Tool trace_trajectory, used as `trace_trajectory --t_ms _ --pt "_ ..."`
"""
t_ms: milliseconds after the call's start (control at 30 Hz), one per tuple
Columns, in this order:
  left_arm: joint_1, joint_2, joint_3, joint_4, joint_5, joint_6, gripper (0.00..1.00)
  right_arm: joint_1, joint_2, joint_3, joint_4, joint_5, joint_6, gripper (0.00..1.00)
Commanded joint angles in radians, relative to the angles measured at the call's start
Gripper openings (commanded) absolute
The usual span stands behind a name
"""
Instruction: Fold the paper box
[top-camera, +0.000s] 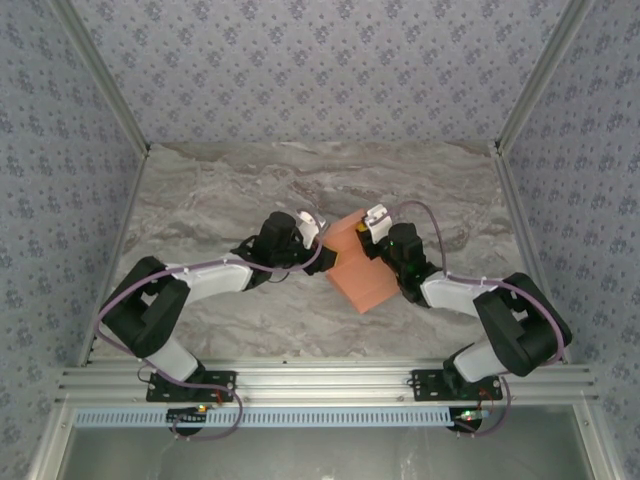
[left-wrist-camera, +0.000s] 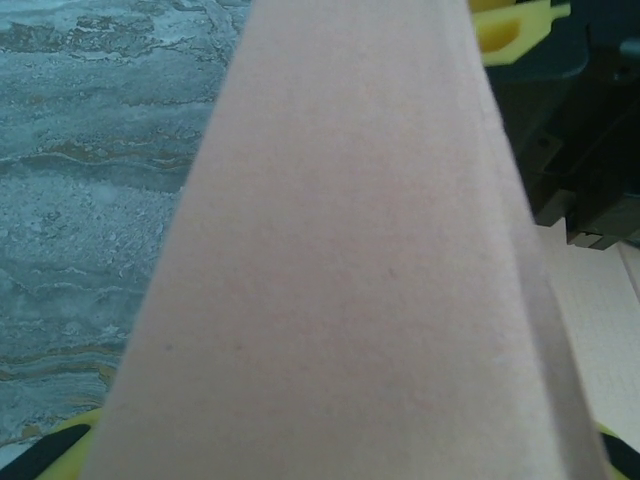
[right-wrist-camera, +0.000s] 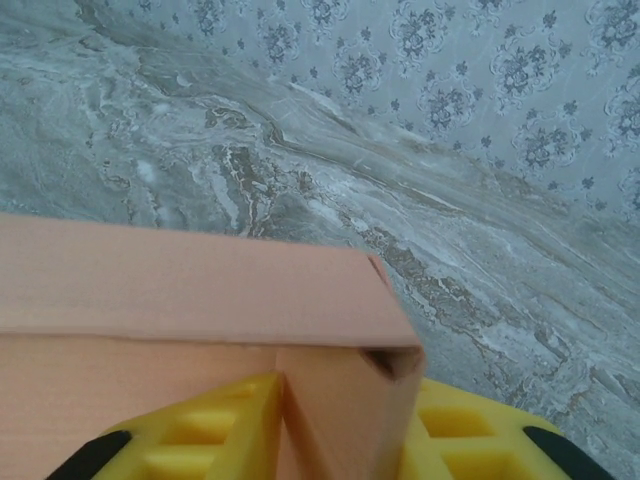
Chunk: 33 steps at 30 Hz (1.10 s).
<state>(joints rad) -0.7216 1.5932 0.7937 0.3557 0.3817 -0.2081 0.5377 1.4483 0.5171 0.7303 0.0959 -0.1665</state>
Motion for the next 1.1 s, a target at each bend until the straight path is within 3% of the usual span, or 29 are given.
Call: trace_trajectory --t_ms 0,167,233,333,433,567,733,800,1067 --pt "-0.039 -0.027 0.032 0.013 0.038 -0.017 0.15 0.011 0.004 0.04 0.02 -0.002 0.018 0.36" --pt "-0.053 -0.049 0.038 -0.016 0.027 -0.025 0.15 0.01 0.003 0.044 0.003 0.04 0.014 0.29" --pt "-0.059 -0.061 0.031 -0.017 0.011 -0.033 0.15 0.015 0.007 0.052 -0.017 0.101 0.005 0.22" --pt "-0.065 -0.067 0.03 -0.032 -0.009 -0.034 0.14 0.015 0.012 0.045 -0.011 0.178 0.011 0.21" --pt "-0.07 -0.061 0.028 -0.034 -0.019 -0.041 0.14 0.019 0.02 0.04 -0.004 0.194 0.02 0.22" --pt "-0.072 -0.056 0.023 -0.023 -0.038 -0.062 0.14 0.038 0.025 0.04 -0.001 0.21 0.009 0.12" --pt "-0.072 -0.07 0.037 -0.059 -0.082 -0.067 0.14 0.032 0.002 0.035 -0.06 0.098 -0.023 0.28" --pt "-0.072 -0.08 0.039 -0.074 -0.092 -0.062 0.14 0.019 -0.026 0.036 -0.119 0.0 -0.039 0.35" --pt "-0.072 -0.087 0.05 -0.119 -0.135 -0.036 0.14 -0.051 -0.141 0.066 -0.364 -0.25 -0.111 0.39"
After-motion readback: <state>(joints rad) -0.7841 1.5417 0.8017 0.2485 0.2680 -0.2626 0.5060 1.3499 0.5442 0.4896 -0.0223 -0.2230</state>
